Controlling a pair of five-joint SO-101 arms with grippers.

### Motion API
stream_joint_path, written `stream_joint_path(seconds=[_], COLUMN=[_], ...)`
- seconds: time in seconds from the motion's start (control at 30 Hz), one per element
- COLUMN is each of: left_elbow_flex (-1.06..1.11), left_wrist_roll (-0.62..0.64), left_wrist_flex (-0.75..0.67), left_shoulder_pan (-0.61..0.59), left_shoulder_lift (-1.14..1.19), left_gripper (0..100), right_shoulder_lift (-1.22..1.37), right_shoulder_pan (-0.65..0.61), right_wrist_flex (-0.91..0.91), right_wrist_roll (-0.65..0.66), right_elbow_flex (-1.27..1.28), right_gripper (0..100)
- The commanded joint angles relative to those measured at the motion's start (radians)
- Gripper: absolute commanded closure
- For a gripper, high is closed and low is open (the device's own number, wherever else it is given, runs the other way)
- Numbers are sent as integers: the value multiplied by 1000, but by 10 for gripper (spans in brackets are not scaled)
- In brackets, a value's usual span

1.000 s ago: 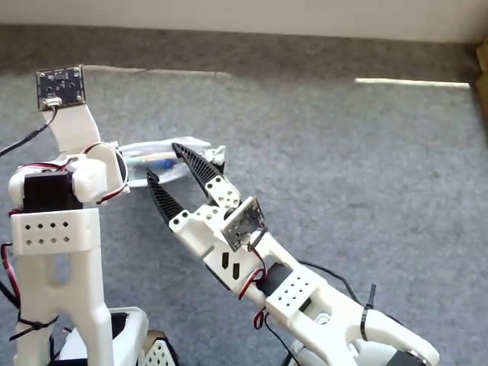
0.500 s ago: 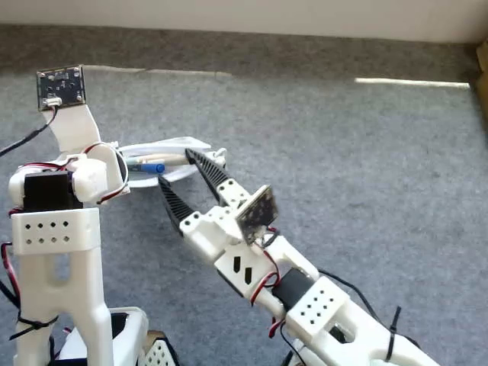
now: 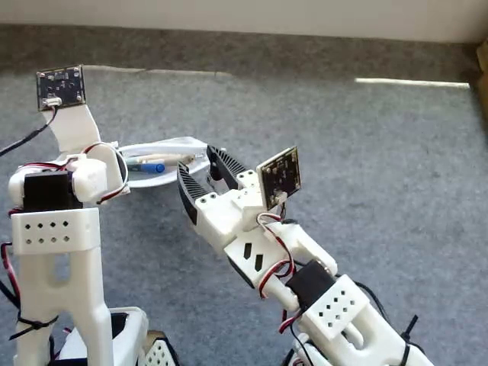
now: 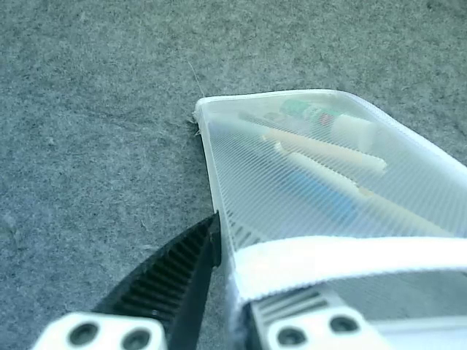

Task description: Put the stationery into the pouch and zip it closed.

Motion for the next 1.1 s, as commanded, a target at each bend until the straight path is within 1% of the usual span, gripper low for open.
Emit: stream_joint_path(seconds=[0.0, 0.23, 0.3, 0.5, 0.57, 0.7, 0.9, 1.07], left_elbow_flex=[-1, 1, 1, 1, 1, 1, 1, 1], left_wrist_roll=[-8, -8, -8, -8, -8, -8, -9, -9], left_wrist_flex=[6, 6, 6, 5, 2, 0, 0, 0], left_shoulder_pan=[-2, -2, -2, -2, -2, -2, -2, -2], left_shoulder_lift=[-7, -7, -7, -7, -7, -5, -4, -4], left_gripper=[994, 994, 994, 994, 994, 994, 994, 994], right_shoulder_lift=[1, 200, 200, 111, 74, -7, -113, -116], right_shoulder_pan=[-47, -61, -87, -188, -216, -251, -246, -245], right_wrist_flex=[4, 4, 4, 12, 51, 140, 209, 214], right_wrist_roll=[-6, 89, 121, 279, 313, 330, 331, 331], right_elbow_flex=[-73, -82, -82, -70, -58, -51, -51, -53], right_gripper=[801, 801, 801, 801, 801, 801, 801, 801])
